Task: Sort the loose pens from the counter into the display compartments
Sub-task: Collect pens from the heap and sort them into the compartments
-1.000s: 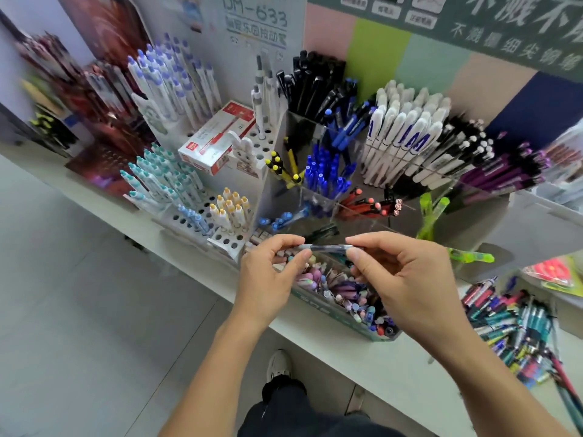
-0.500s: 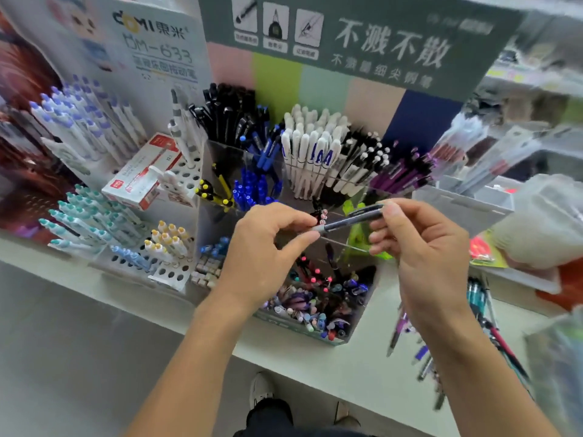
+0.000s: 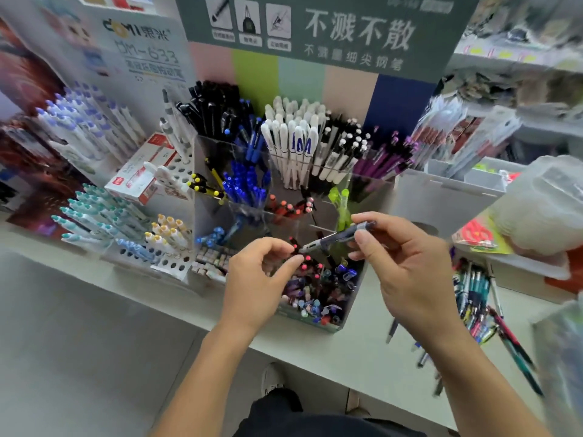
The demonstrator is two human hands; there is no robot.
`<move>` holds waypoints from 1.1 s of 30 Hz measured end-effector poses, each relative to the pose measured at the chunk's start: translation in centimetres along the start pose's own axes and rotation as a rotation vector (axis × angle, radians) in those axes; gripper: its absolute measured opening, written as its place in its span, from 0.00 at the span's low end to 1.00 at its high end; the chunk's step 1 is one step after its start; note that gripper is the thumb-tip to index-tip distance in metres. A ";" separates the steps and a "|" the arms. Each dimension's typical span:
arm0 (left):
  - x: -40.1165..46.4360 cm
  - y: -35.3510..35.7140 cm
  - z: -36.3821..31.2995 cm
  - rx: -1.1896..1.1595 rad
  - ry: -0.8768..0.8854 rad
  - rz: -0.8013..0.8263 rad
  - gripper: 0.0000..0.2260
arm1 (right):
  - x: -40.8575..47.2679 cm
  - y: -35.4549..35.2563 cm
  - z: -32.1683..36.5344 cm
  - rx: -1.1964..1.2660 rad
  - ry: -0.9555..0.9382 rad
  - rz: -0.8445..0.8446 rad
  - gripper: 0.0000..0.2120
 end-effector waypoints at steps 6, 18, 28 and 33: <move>0.5 -2.2 1.2 -0.058 -0.075 -0.018 0.08 | 2.2 -0.7 2.2 0.091 -0.137 -0.163 0.08; 5.6 -2.1 -4.8 0.181 0.111 -0.142 0.17 | 6.7 -2.2 6.4 0.016 -0.320 -0.232 0.09; 6.1 -2.7 -3.1 0.318 0.206 -0.100 0.27 | 3.9 -2.0 3.1 -0.115 -0.217 -0.188 0.07; 7.7 0.6 -5.2 0.476 0.227 -0.107 0.23 | 3.8 -1.6 2.1 -0.187 -0.196 -0.177 0.07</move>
Point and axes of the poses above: each hand's wrist, its own x-axis towards the middle knuckle, its own y-axis out of the palm, z = x × y, the point moved 7 cm from there along x, towards the middle knuckle, and after that the axes turned 15 degrees about x, right-handed, at the moved point
